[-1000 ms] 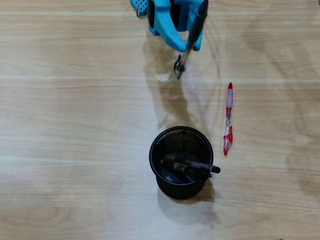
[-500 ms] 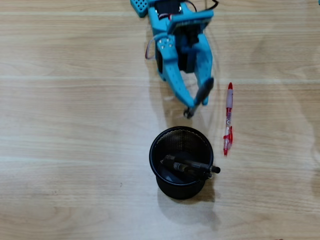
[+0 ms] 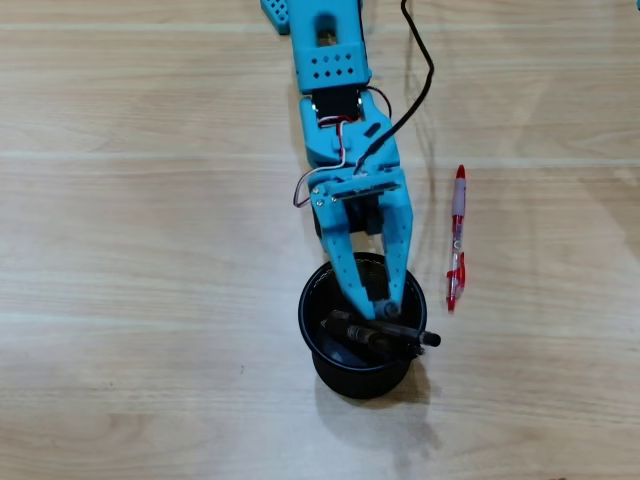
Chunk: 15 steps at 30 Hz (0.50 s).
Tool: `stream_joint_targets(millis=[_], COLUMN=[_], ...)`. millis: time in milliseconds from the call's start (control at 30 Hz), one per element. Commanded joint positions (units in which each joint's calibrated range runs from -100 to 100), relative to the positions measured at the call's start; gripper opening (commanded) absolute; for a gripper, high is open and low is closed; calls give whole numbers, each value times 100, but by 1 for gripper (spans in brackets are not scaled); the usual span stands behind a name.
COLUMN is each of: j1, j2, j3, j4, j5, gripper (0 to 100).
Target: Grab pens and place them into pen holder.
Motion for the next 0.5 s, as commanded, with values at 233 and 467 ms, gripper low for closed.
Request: stream_joint_targets(millis=[233, 467], j1=[74, 29], j2=[-92, -781], j3=[-367, -277], j4=[-66, -40], j5=[18, 23], gripper=[14, 14])
